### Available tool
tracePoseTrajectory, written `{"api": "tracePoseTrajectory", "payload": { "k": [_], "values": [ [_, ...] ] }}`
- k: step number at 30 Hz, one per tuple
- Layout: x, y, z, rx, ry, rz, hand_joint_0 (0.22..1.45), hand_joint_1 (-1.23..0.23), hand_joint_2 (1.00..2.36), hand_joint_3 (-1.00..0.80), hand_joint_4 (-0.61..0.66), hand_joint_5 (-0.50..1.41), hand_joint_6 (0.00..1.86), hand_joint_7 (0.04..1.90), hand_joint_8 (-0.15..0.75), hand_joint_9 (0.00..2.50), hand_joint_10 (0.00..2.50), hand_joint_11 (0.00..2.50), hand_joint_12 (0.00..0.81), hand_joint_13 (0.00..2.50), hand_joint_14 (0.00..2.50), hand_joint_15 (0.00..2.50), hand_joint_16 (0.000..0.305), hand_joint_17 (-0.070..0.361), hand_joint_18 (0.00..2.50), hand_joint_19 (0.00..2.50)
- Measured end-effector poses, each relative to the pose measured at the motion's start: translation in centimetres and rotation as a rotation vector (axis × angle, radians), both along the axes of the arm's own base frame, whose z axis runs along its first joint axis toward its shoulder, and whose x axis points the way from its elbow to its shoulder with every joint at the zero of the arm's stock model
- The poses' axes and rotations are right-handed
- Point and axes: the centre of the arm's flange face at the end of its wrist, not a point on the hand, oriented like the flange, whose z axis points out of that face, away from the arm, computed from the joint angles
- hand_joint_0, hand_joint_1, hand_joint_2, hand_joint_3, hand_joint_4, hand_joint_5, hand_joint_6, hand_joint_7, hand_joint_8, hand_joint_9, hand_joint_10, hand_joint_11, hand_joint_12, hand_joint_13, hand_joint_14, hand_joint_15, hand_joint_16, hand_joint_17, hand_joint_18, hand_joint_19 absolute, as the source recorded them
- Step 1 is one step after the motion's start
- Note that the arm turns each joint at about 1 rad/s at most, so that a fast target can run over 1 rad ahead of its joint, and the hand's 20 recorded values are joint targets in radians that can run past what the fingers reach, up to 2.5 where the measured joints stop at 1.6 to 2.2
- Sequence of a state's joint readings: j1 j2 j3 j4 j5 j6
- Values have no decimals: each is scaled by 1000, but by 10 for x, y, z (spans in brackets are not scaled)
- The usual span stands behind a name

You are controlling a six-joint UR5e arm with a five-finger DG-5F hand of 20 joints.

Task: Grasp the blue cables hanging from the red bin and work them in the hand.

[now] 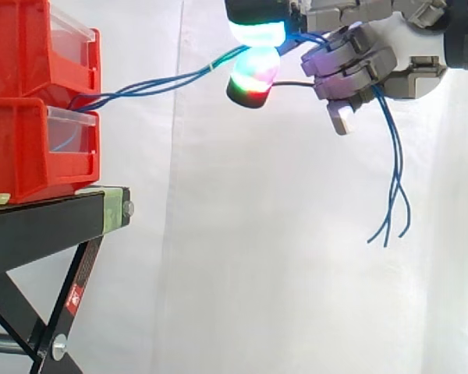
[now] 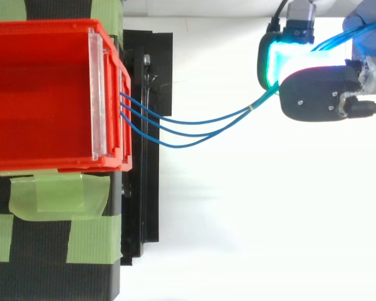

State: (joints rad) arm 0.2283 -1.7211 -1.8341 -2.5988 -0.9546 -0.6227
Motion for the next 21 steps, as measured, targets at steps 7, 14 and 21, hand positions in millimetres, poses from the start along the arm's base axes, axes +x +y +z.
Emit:
{"api": "tracePoseTrajectory", "payload": {
  "k": [7, 14, 21],
  "values": [
    [-7, -2, -7, -18, 72, -2, 979, -564, 1006, 315, 162, 269, 642, 1252, 339, 1625, 2500, 2500, 472, 1764, 2500, 1468, 189, 141, 2500, 540],
    [-15, -3, -14, -38, 154, -2, 979, -563, 1005, 317, 168, 266, 643, 1254, 341, 1622, 2500, 2500, 472, 1763, 2500, 1468, 191, 143, 2500, 524],
    [-18, -4, -16, -45, 185, -2, 979, -564, 1005, 316, 163, 264, 643, 1253, 346, 1621, 2500, 2500, 471, 1762, 2500, 1469, 190, 143, 2500, 526]
  ]
}}
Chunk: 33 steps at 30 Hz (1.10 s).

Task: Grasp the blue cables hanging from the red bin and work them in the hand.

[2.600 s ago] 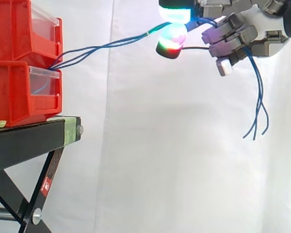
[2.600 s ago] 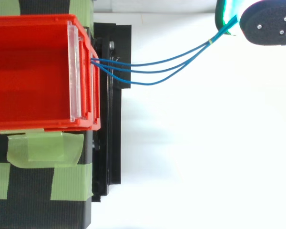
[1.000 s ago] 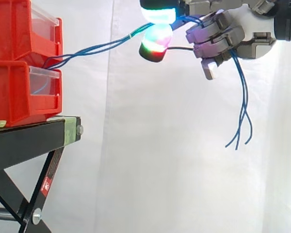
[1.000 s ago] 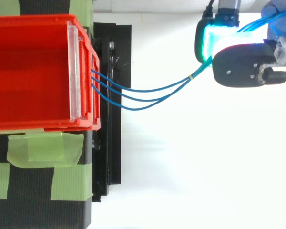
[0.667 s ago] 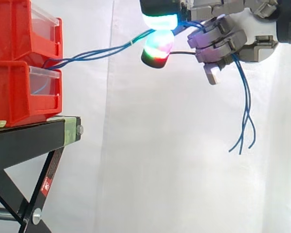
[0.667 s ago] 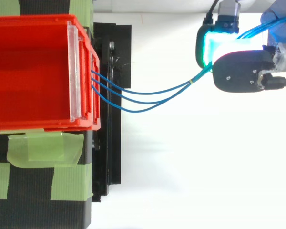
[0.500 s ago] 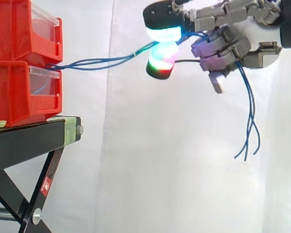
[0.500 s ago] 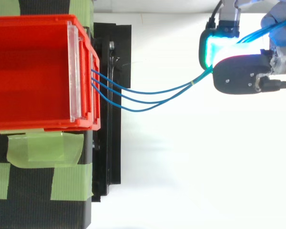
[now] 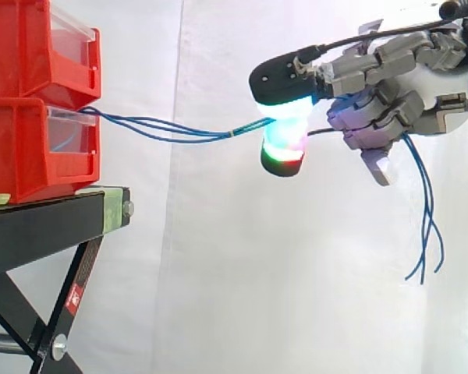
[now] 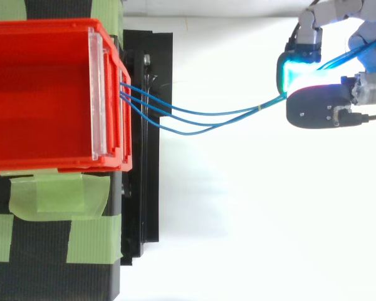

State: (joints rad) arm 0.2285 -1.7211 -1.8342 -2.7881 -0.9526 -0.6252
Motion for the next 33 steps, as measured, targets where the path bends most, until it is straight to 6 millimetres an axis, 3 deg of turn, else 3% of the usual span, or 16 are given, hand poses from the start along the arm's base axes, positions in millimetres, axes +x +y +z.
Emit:
{"api": "tracePoseTrajectory", "payload": {
  "k": [33],
  "values": [
    [0, 0, 0, -2, 5, 0, 979, -562, 1008, 307, 157, 258, 651, 1248, 351, 1603, 2500, 2500, 470, 1748, 2500, 1460, 188, 141, 2490, 535]
  ]
}}
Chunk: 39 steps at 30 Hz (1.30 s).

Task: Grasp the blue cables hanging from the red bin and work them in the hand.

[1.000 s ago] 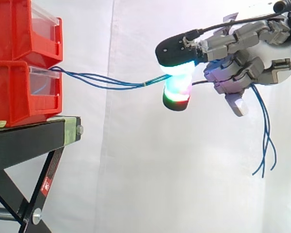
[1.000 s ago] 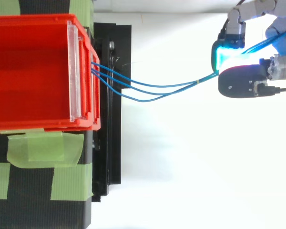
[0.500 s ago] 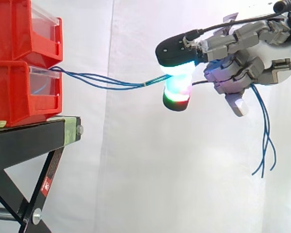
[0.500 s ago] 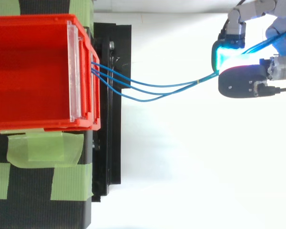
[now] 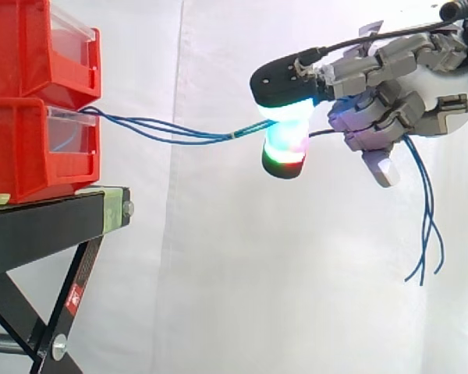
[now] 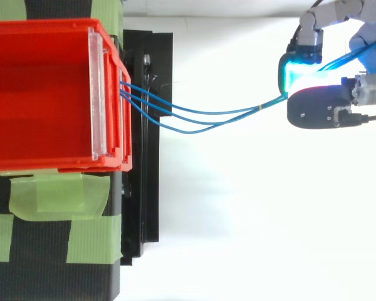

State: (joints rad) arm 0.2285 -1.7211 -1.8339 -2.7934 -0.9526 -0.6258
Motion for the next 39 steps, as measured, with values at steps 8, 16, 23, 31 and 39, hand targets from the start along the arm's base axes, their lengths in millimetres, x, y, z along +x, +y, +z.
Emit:
{"api": "tracePoseTrajectory", "payload": {
  "k": [8, 16, 23, 31, 39],
  "values": [
    [0, 0, 0, 0, 0, 0, 979, -562, 1008, 307, 160, 256, 655, 1251, 352, 1602, 2500, 2500, 472, 1748, 2500, 1487, 188, 141, 2489, 539],
    [0, 0, 0, 0, 1, 0, 978, -561, 1008, 307, 163, 256, 654, 1243, 350, 1601, 2500, 2500, 470, 1747, 2500, 1461, 186, 139, 2483, 559],
    [0, 0, 0, 0, 0, 0, 979, -562, 1008, 298, 158, 254, 647, 1256, 350, 1601, 2500, 2500, 470, 1747, 2500, 1461, 186, 139, 2483, 559],
    [0, 0, 0, 0, 1, 0, 978, -561, 1009, 299, 158, 252, 653, 1249, 350, 1601, 2500, 2500, 470, 1747, 2500, 1461, 186, 139, 2483, 559],
    [0, 0, 0, 0, 0, 0, 977, -560, 1009, 297, 160, 248, 654, 1248, 350, 1601, 2500, 2500, 470, 1747, 2500, 1461, 186, 139, 2483, 559]
  ]
}}
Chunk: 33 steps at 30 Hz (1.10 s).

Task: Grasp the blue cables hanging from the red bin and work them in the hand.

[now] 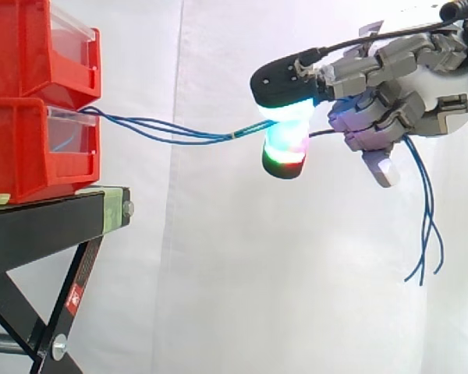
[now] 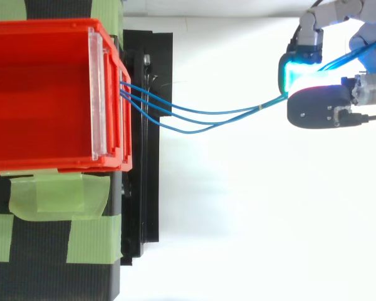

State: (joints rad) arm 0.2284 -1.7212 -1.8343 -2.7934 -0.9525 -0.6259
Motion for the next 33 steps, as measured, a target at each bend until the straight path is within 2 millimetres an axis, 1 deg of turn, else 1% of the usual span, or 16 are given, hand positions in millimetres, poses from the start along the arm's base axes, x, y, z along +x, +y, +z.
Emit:
{"api": "tracePoseTrajectory", "payload": {
  "k": [33],
  "values": [
    [0, 0, 0, 1, 0, -2, 968, -553, 1016, 226, 172, 207, 660, 1245, 350, 1601, 2500, 2500, 470, 1747, 2500, 1461, 186, 139, 2483, 559]
  ]
}}
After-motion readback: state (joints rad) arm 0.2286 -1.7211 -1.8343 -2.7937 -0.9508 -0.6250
